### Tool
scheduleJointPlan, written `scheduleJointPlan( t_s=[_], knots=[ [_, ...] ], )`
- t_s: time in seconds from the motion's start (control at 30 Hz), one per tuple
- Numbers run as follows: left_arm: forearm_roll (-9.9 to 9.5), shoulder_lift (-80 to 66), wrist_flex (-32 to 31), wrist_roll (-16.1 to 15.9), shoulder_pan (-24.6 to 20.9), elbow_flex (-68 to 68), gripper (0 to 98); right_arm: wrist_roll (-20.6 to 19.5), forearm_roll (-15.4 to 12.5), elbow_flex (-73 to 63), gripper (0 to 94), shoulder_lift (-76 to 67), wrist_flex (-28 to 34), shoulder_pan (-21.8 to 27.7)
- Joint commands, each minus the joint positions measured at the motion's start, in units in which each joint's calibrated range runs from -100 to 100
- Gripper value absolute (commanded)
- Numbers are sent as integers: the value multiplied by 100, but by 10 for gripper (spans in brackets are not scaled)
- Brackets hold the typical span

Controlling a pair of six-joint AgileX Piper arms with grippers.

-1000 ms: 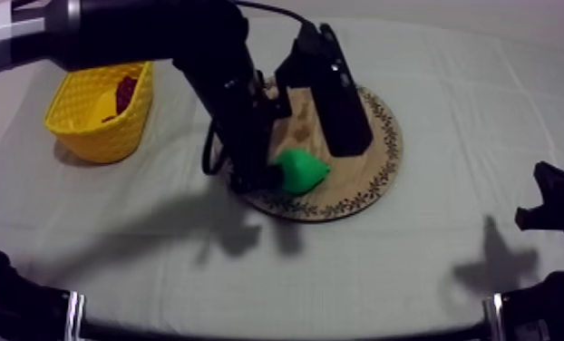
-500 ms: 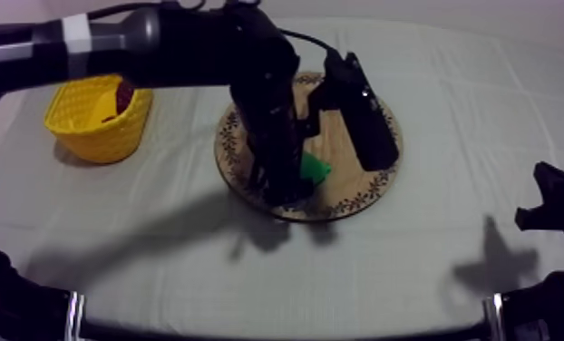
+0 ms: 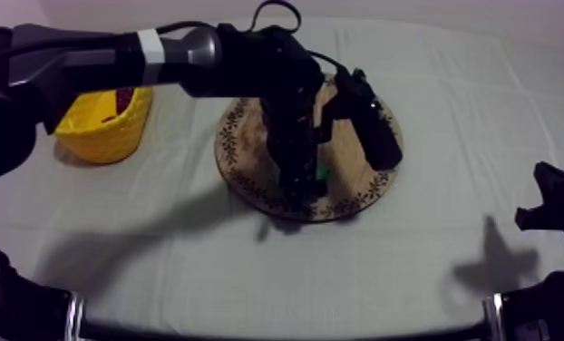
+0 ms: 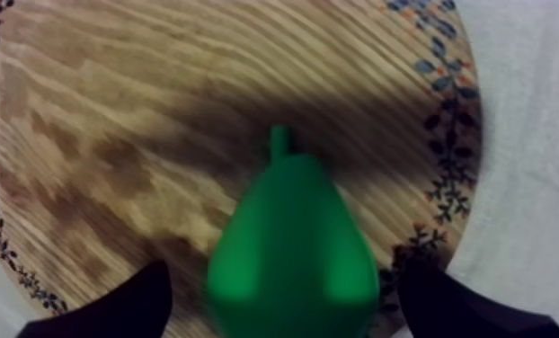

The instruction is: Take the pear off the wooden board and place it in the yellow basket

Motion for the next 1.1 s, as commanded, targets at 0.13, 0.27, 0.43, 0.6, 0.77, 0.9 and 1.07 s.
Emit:
scheduleJointPlan(
  t_s=[0.13,0.27,0.43,0.6,0.77,0.9,1.07],
  knots=[
    [-8,196,-90,-7,-32,-121,941,1,2,5,5,-5,-1,1],
    [-4,272,-158,17,-45,-203,897,1,2,5,5,-5,-1,1],
    [-25,315,-214,88,-49,-238,798,1,2,5,5,-5,-1,1],
    [-44,363,-294,116,-59,-253,650,1,2,5,5,-5,-1,1],
    [-57,384,-312,106,-90,-270,560,1,2,5,5,-5,-1,1],
    [-105,247,-92,141,-108,-327,554,1,2,5,5,-5,-1,1],
    [-133,-126,232,180,-156,-340,554,0,2,5,5,-5,-1,1]
  ],
)
